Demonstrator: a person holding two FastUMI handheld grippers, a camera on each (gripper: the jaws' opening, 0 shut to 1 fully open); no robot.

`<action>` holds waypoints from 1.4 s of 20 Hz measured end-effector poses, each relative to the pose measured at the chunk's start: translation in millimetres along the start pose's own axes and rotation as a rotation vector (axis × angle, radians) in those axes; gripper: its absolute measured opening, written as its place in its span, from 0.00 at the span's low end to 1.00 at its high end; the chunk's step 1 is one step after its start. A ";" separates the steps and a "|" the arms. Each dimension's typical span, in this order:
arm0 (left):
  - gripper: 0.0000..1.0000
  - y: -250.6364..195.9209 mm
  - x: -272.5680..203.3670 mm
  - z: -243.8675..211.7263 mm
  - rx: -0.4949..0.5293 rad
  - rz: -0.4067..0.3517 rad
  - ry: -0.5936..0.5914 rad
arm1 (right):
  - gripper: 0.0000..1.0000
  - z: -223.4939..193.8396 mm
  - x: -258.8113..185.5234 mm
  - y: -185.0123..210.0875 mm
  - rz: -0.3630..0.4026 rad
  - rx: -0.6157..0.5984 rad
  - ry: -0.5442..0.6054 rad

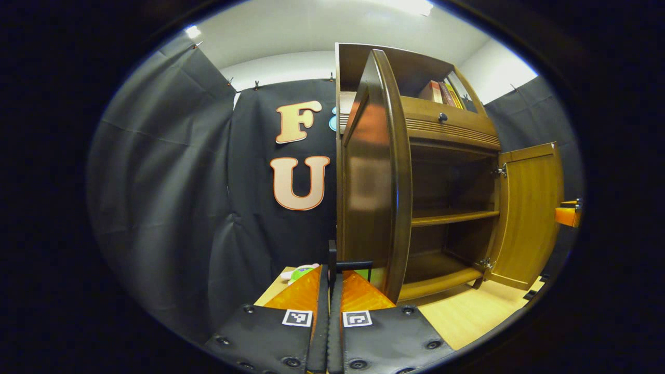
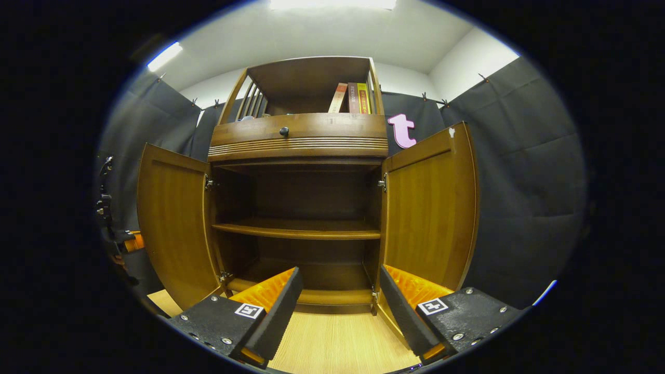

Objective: Open the right door of the double-door shoe cabinet with the right hand, and open the left door with the left hand.

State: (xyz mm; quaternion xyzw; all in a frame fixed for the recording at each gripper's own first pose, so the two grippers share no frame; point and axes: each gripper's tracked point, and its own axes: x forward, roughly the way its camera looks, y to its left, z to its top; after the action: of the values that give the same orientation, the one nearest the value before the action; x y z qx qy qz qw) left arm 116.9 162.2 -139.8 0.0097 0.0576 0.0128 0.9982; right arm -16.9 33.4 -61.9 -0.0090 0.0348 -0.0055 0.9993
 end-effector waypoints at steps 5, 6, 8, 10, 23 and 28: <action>0.00 26.6 3.6 1.8 0.018 -0.117 -0.013 | 0.92 0.1 2.5 12.6 -0.014 -0.014 -0.005; 0.07 34.4 6.8 1.3 0.008 -0.139 -0.010 | 0.92 -1.1 2.7 14.2 -0.014 -0.010 -0.003; 0.08 41.7 8.3 0.1 0.007 -0.177 -0.013 | 0.92 -2.9 4.0 17.0 -0.017 -0.009 0.002; 0.15 46.1 5.2 1.2 0.021 -0.203 -0.024 | 0.92 -4.9 4.5 18.6 -0.016 -0.013 0.008; 0.13 43.8 -77.0 26.9 0.038 -0.129 -0.060 | 0.92 -3.9 22.9 24.8 0.084 0.011 0.006; 0.11 -16.7 -92.5 57.5 -0.004 -0.146 -0.083 | 0.92 -4.8 27.9 21.7 0.149 0.015 0.004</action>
State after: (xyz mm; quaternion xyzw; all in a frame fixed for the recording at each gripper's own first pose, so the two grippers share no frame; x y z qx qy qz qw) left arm 32.0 142.0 -72.4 0.0039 0.0166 -0.0603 0.9980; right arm 10.8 54.7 -69.0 0.0012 0.0374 0.0689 0.9969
